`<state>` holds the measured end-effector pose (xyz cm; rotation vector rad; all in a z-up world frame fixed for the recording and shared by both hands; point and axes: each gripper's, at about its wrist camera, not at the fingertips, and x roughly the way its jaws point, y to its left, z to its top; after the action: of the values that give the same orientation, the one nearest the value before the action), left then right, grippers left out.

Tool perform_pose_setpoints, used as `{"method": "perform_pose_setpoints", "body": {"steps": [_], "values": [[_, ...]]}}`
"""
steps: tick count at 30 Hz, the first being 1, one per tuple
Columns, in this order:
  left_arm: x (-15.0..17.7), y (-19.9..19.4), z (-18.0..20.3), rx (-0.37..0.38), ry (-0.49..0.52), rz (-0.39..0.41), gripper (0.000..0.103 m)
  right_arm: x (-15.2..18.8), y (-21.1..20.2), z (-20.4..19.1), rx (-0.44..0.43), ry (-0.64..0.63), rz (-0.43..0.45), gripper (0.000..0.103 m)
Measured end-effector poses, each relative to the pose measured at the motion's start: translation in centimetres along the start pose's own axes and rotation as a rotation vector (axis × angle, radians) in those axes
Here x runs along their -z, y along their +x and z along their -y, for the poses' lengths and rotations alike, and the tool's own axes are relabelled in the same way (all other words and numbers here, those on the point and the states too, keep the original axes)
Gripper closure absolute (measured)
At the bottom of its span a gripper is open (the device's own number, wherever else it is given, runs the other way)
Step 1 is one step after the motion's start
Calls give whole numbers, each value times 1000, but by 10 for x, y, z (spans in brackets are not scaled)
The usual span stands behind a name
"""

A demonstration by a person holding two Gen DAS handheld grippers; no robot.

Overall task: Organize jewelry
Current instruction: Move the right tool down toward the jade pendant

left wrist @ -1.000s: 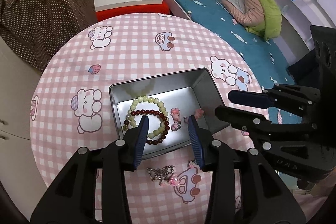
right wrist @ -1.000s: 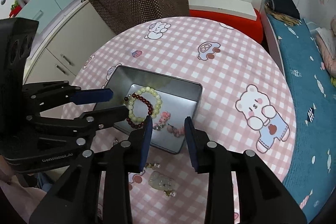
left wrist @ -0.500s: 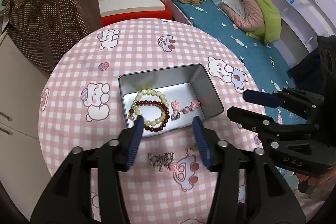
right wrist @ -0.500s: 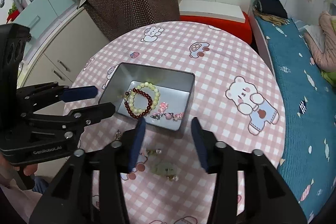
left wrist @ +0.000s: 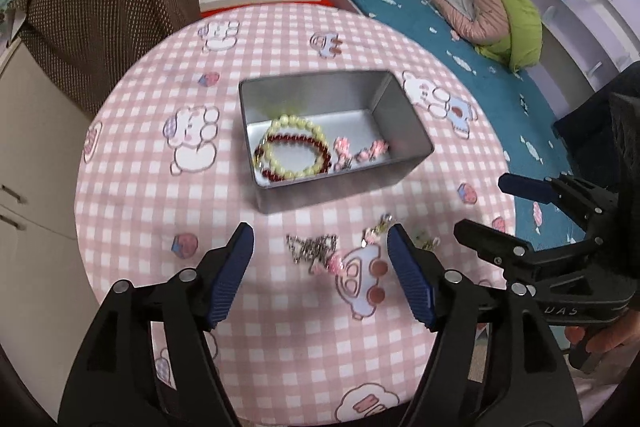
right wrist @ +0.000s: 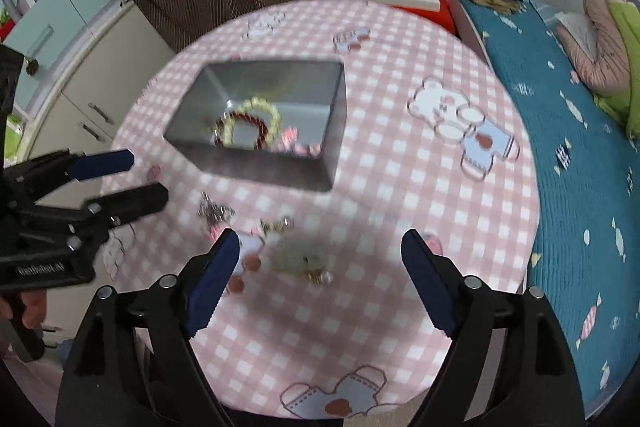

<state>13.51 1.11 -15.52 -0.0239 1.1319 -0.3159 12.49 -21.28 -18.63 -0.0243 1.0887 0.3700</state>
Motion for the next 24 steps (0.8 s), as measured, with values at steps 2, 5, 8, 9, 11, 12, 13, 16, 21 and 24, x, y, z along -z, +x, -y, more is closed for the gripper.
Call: {"method": "perform_pose_setpoints", "body": {"steps": [2, 5, 8, 9, 11, 12, 13, 16, 21, 24], "values": [[5, 6, -3, -3, -6, -24, 31, 7, 8, 0, -1, 2, -29, 23], [11, 15, -6, -2, -19, -61, 30, 16, 19, 0, -3, 1, -59, 23], [14, 23, -10, -6, -27, -87, 29, 20, 26, 0, -11, -4, -70, 23], [15, 25, -11, -4, -33, -96, 28, 21, 28, -1, -13, -8, -72, 23], [17, 30, -14, 3, -48, -109, 24, 23, 32, -2, -14, -16, -76, 23], [18, 32, -16, 7, -58, -116, 24, 24, 34, -3, -14, -20, -78, 23], [19, 34, -18, 8, -65, -123, 24, 25, 37, -4, -17, -26, -79, 23], [21, 42, -22, 2, -75, -149, 24, 26, 45, -8, -23, -48, -81, 23], [24, 50, -28, -3, -102, -182, 24, 27, 62, -18, -30, -126, -100, 33], [27, 53, -33, -9, -119, -198, 24, 26, 67, -24, -11, -187, -88, 36]]}}
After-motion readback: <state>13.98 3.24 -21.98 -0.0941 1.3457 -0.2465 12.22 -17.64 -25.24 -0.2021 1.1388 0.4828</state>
